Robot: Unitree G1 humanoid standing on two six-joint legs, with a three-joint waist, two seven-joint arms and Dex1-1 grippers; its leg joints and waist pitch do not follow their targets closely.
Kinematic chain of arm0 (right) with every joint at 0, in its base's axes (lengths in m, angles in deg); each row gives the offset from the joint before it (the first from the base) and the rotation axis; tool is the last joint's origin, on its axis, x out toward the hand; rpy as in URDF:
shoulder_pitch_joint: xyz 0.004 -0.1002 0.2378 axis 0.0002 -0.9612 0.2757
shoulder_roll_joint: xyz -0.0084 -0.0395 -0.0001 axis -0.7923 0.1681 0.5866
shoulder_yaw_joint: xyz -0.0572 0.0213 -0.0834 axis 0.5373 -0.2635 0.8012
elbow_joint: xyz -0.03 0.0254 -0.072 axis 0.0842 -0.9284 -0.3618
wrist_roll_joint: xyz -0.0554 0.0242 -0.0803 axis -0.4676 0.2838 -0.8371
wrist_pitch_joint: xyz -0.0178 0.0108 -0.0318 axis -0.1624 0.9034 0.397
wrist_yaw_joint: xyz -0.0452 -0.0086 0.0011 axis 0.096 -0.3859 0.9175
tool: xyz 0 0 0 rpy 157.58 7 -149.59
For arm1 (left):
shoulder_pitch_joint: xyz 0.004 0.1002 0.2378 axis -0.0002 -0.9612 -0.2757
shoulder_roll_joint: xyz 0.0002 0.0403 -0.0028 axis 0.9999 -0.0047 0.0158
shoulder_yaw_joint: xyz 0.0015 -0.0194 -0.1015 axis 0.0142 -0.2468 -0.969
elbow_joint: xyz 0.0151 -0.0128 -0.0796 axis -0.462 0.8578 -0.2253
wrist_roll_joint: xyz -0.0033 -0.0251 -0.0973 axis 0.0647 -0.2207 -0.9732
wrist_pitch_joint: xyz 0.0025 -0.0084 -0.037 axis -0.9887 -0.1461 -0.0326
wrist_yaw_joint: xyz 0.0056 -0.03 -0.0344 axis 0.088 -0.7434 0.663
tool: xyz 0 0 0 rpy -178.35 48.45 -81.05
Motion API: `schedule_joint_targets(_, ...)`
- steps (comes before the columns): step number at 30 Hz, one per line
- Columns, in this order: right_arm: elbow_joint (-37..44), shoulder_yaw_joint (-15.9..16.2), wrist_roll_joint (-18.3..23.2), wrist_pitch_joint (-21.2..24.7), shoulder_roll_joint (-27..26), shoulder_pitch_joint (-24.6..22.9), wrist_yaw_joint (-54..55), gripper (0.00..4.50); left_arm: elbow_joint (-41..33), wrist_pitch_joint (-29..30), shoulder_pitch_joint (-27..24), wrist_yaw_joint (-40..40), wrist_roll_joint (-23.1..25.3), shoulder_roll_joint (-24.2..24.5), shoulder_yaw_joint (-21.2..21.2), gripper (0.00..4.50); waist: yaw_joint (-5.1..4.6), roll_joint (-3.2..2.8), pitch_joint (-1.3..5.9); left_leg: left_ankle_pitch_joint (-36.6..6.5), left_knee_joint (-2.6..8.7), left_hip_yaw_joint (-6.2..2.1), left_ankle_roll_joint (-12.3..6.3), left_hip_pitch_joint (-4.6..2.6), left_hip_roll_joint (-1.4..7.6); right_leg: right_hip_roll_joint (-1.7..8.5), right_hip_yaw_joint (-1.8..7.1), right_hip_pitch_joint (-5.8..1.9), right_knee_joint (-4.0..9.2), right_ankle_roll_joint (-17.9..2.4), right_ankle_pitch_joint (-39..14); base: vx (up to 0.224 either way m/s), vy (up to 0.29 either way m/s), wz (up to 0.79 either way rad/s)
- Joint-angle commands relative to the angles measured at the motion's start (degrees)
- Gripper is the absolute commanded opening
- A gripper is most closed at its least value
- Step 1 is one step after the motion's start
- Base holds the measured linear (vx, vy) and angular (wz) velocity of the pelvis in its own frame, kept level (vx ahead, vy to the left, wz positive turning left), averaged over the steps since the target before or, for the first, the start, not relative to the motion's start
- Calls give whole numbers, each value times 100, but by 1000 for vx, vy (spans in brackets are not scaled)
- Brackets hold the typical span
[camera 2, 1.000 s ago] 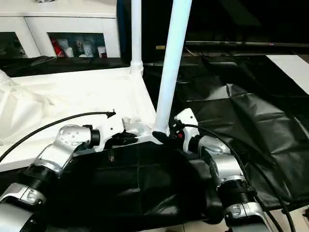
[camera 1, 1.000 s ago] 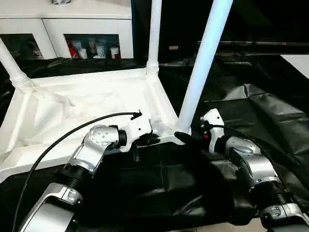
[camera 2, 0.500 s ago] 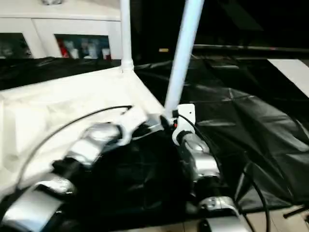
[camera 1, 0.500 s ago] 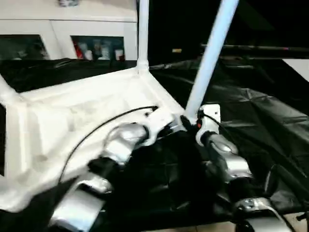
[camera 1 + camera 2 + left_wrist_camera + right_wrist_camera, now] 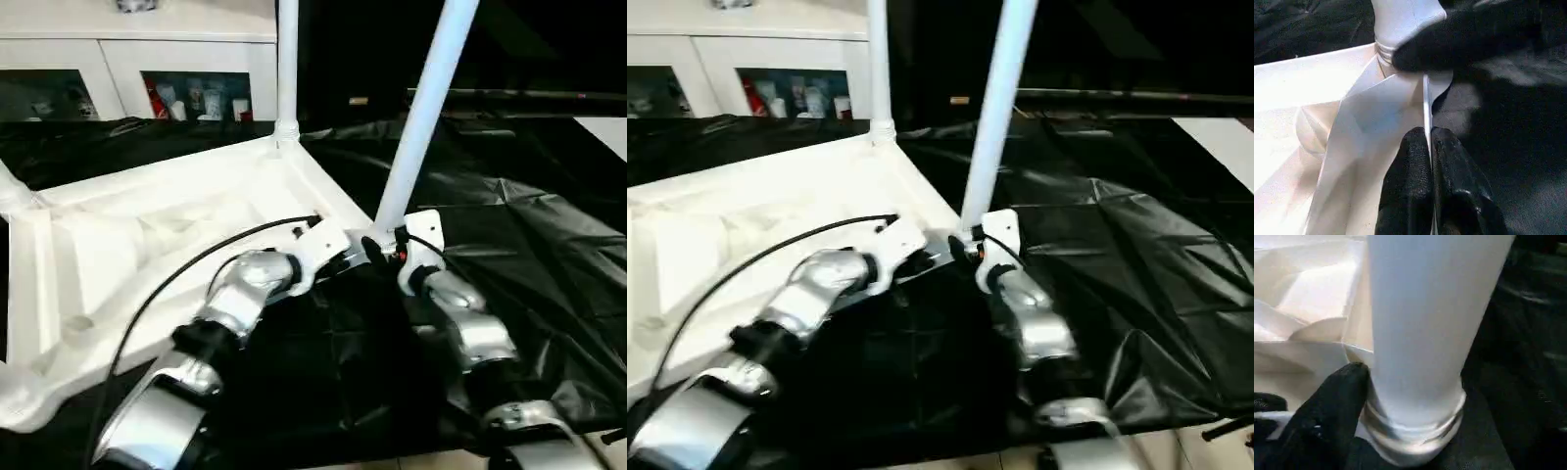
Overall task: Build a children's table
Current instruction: Rotate leg to tighten
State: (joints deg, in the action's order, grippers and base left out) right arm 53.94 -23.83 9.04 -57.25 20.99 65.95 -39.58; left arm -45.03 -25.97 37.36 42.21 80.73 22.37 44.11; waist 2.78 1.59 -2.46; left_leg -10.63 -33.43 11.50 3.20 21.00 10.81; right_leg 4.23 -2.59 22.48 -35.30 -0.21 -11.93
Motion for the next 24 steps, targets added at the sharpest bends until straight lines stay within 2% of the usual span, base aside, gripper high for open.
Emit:
schedule_joint_targets(1,409,61,38,394,321,-193,-414,383,57,-201,-268,293,-253,230,-146,0,40,105,288,-880,355,-117,-427,-43,239,399,252,-249,469,-1088,-939,0,0,0)
schedule_joint_targets(6,819,182,374,644,766,-359,-1428,383,-203,-449,-436,870,-471,598,-213,0,19,107,288,-1021,364,-125,-360,-45,260,409,253,-224,477,-1070,-1152,0,0,0)
schedule_joint_targets(8,875,256,388,646,827,-379,-1644,383,-326,-464,-502,1038,-557,665,-223,0,20,120,291,-971,360,-124,-368,-27,266,414,258,-231,459,-1084,-1059,0,0,0)
schedule_joint_targets(12,900,388,392,770,838,-357,-1921,383,-491,-467,-595,1357,-629,782,-175,0,-4,109,304,-776,346,-113,-413,-30,258,398,254,-220,418,-1214,-746,0,0,0)
schedule_joint_targets(13,871,419,356,742,828,-352,-1931,383,-524,-469,-616,1385,-643,789,-168,0,-5,134,302,-776,348,-112,-417,-25,262,404,252,-221,420,-1223,-749,0,0,0)
schedule_joint_targets(15,813,410,409,753,771,-322,-1946,383,-627,-452,-675,1485,-682,815,-130,0,-7,120,303,-777,347,-114,-397,-33,267,413,254,-219,415,-1238,-788,0,0,0)
schedule_joint_targets(16,779,385,475,766,740,-296,-1948,356,-706,-433,-718,1523,-705,833,-113,0,-4,131,305,-760,345,-112,-401,-28,267,418,257,-221,404,-1249,-757,0,0,0)
schedule_joint_targets(24,666,383,472,777,726,-259,-2047,300,-824,-389,-791,1620,-720,897,-108,0,-5,127,306,-685,337,-102,-415,-31,262,408,263,-225,391,-1252,-624,0,0,0)
